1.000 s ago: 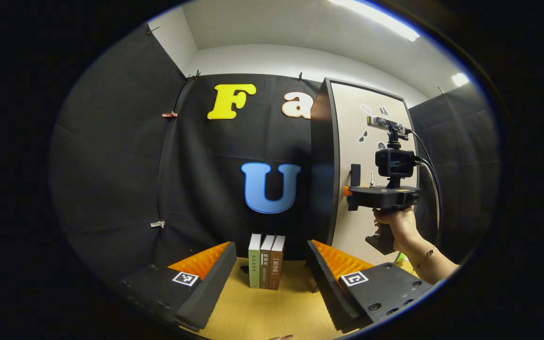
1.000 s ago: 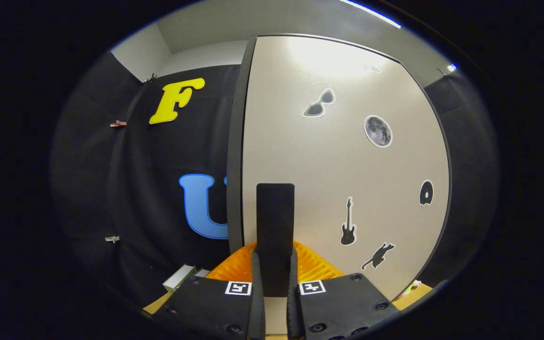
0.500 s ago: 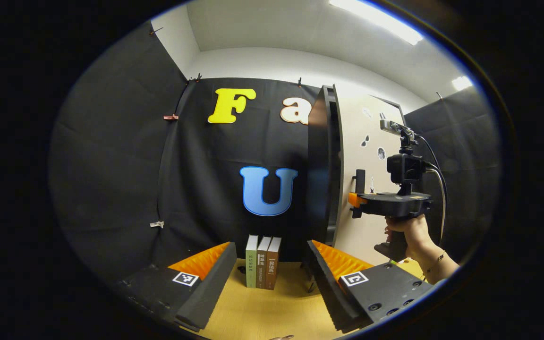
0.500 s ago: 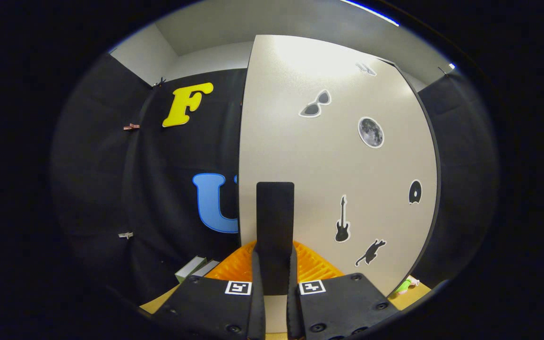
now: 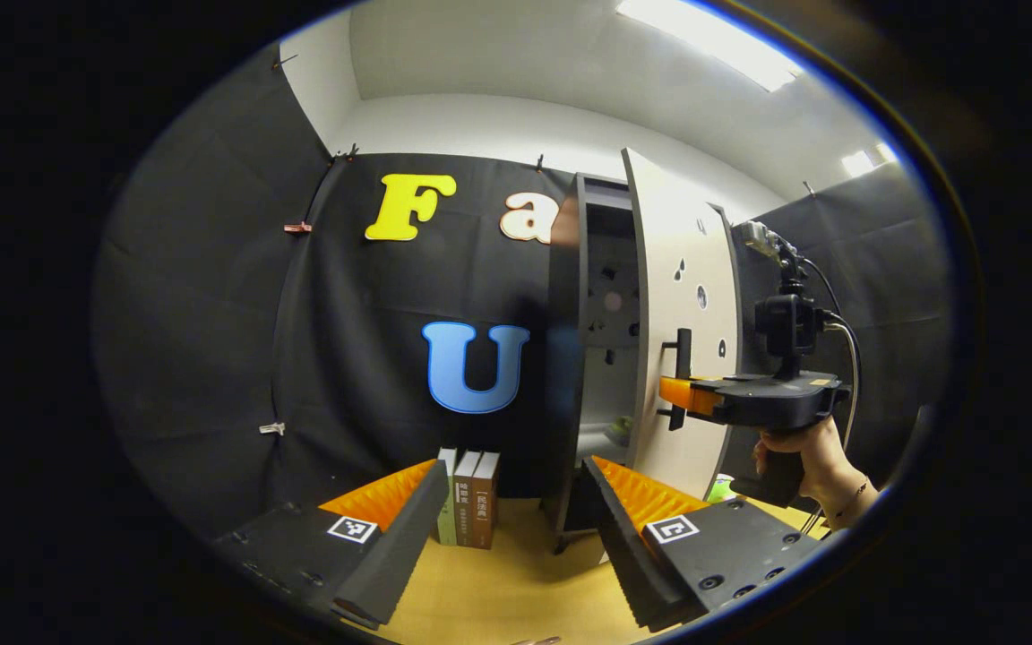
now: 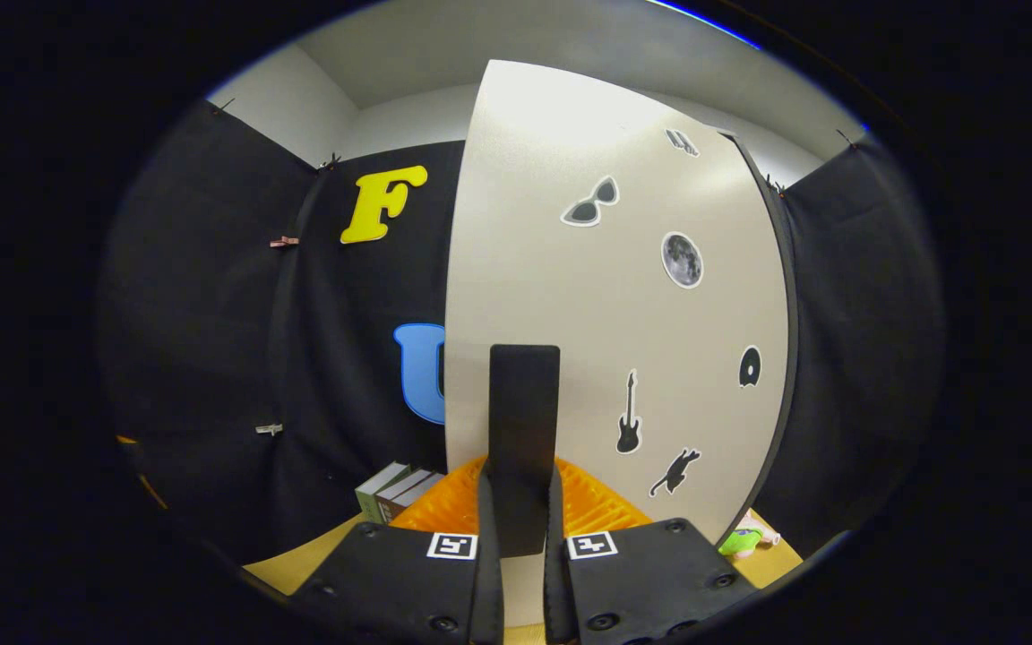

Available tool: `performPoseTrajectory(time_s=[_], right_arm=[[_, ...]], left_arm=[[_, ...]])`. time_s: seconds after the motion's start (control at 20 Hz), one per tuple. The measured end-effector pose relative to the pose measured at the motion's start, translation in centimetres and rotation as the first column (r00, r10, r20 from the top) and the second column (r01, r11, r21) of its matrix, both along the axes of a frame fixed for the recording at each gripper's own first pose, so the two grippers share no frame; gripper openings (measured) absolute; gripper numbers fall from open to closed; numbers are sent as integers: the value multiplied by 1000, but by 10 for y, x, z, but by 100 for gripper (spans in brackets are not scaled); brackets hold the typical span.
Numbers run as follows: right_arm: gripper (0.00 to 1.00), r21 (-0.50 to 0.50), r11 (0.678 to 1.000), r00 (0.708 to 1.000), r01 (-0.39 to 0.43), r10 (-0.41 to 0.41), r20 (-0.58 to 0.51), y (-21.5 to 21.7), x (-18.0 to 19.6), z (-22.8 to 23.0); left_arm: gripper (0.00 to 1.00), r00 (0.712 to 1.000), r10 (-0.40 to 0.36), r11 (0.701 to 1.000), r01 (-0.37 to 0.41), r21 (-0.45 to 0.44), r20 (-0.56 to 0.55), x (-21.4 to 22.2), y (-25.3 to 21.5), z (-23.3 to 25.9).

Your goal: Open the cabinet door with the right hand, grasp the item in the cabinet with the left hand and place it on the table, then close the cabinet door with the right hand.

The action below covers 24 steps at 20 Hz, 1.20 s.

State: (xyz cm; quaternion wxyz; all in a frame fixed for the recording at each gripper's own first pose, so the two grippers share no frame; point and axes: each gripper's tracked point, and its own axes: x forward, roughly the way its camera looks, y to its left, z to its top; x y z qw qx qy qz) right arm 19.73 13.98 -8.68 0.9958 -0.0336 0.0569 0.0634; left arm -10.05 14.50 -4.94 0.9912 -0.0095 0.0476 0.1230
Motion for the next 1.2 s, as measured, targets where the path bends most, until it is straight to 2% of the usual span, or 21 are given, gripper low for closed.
performPoseTrajectory(time_s=[0.15, 0.6, 1.2], right_arm=[[21, -14, 1000, 1000, -24, 24, 6, -8, -12, 3], [21, -20, 1000, 1000, -1, 1, 18, -36, -38, 13], [21, 5, 1000, 999, -9, 9, 39, -65, -55, 17]], left_arm=[[93, 999, -41, 999, 41, -18, 3, 1, -16, 1], [94, 984, -175, 984, 176, -21, 25, 20, -68, 10], [93, 944, -328, 944, 329, -42, 11, 102, -135, -2]])
